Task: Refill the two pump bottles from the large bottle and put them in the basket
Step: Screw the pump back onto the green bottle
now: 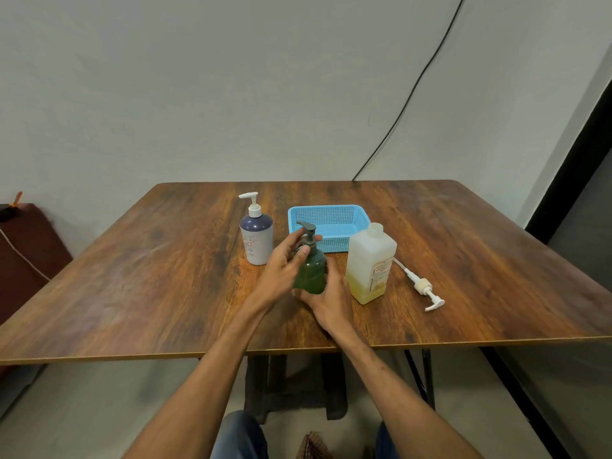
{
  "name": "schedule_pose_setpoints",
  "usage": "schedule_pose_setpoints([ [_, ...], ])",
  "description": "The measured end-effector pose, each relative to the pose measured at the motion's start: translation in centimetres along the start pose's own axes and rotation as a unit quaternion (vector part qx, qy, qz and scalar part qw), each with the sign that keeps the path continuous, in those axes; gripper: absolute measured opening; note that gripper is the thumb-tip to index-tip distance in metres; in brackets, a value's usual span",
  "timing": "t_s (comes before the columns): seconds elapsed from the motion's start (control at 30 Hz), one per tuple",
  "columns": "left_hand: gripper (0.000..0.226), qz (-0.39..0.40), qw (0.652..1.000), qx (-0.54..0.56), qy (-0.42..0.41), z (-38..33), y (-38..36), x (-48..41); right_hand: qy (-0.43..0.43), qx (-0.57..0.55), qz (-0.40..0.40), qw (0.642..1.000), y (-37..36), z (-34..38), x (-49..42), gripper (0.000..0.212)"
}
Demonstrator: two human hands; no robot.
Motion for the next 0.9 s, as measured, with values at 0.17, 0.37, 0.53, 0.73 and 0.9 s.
schedule_pose_setpoints([
  [0.17, 0.039, -0.131, 0.991, -0.023, -0.017, -0.2, -0.6, 0.6, -0.004, 0.004, 0.0, 1.0, 0.1, 0.1, 0.1, 0.079],
  [0.37, 0.036, -0.077, 0.997, -0.027, 0.004, 0.2, 0.2, -0.7, -0.016, -0.006, 0.001, 1.0, 0.1, 0.0, -0.1, 0.081],
  [0.53, 0.04, -0.028, 0.999, -0.015, -0.005, 0.4, 0.5, -0.5, -0.02, -0.006, 0.001, 1.0, 0.0, -0.2, -0.1, 0.081],
  [0.73, 0.035, -0.164, 0.984, -0.063, -0.01, 0.4, -0.5, 0.1, -0.019, 0.0, -0.001, 1.0, 0.1, 0.0, -0.1, 0.078],
  [0.9, 0.034, -0.06, 0.998, -0.025, 0.007, 0.8, 0.5, -0.6, -0.008, -0.006, -0.004, 1.0, 0.0, 0.0, -0.1, 0.081],
])
Point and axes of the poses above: each hand's wrist, its own x-axis away from the middle knuckle, its own y-axis out of the back of the hand, z = x × y, the point moved 3 cm from there along -x, towards the middle knuckle, and after that the axes turned 13 degrees about -x, right-handed, at the moved point
